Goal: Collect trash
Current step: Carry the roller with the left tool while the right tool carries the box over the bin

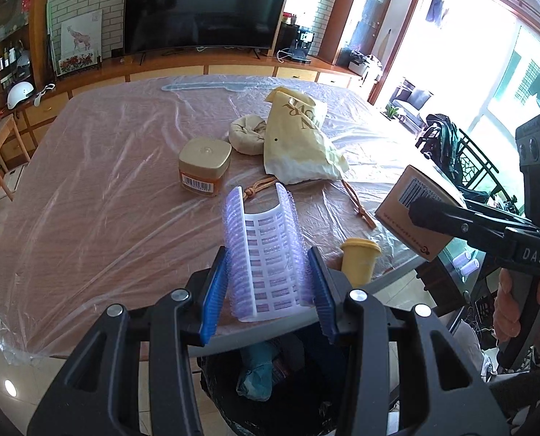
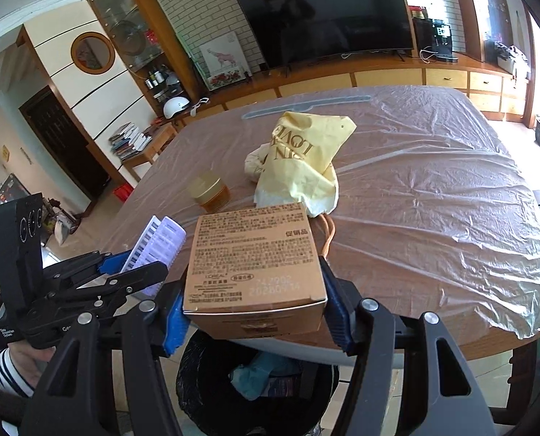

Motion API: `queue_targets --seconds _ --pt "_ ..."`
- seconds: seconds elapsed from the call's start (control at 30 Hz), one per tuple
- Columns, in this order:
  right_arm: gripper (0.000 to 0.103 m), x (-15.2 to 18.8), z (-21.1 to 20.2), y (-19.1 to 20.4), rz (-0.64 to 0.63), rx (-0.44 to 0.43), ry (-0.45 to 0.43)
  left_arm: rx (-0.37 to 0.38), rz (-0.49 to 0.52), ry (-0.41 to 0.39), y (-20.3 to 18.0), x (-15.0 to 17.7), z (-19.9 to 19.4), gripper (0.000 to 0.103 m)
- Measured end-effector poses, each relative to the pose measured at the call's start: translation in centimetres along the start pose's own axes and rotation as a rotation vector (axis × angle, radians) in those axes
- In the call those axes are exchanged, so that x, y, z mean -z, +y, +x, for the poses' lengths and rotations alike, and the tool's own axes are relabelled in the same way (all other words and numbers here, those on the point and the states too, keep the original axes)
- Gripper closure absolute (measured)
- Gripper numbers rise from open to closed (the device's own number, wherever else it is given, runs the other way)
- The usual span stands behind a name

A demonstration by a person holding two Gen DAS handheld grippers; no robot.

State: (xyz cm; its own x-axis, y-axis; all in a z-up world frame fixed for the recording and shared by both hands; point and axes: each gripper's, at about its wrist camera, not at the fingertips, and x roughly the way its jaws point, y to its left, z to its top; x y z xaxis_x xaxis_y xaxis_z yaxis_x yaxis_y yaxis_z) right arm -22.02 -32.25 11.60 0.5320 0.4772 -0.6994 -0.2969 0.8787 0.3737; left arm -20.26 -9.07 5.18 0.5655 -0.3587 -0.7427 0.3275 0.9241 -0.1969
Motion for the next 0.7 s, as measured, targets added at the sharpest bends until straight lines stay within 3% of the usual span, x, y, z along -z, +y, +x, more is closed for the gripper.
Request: queue_targets --seconds 0.7 --pt "0.043 3.2 -1.6 0.7 -0.064 -0.092 0.079 0.047 0.068 0.040 -2.1 2.7 -1.7 0.058"
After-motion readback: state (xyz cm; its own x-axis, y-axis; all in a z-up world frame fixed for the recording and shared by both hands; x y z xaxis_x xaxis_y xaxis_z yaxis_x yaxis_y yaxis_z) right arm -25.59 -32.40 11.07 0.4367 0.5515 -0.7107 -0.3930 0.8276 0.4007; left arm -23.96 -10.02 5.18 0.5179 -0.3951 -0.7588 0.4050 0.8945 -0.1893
